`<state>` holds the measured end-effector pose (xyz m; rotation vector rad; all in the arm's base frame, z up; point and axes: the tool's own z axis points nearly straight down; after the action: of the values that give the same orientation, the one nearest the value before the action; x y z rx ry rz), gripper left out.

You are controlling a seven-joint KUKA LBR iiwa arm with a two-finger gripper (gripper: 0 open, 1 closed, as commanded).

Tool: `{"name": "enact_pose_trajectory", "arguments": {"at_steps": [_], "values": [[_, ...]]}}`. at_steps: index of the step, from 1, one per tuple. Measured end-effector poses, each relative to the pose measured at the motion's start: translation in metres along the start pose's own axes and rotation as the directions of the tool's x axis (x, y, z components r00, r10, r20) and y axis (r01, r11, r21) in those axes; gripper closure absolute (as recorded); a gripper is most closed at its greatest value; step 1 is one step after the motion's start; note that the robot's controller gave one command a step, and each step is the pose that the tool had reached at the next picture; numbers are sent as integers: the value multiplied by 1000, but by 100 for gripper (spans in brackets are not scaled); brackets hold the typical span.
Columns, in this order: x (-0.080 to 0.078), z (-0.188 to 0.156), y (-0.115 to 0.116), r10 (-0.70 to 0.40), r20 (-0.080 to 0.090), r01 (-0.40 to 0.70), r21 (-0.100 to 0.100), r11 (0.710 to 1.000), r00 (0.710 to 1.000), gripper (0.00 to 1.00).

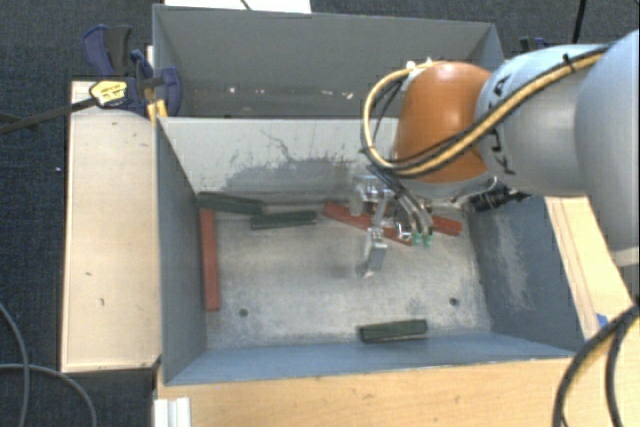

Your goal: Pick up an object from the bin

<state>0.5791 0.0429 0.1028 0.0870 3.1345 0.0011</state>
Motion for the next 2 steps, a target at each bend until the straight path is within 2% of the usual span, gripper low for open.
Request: {"name": "enact_pose_trajectory", "arguments": {"at_steps": [1,2], "values": [[-7,24,-104,-7,-2,7,1,1000,1000,100],[-7,24,-103,-6,-2,6,0,1000,1000,0]]}}
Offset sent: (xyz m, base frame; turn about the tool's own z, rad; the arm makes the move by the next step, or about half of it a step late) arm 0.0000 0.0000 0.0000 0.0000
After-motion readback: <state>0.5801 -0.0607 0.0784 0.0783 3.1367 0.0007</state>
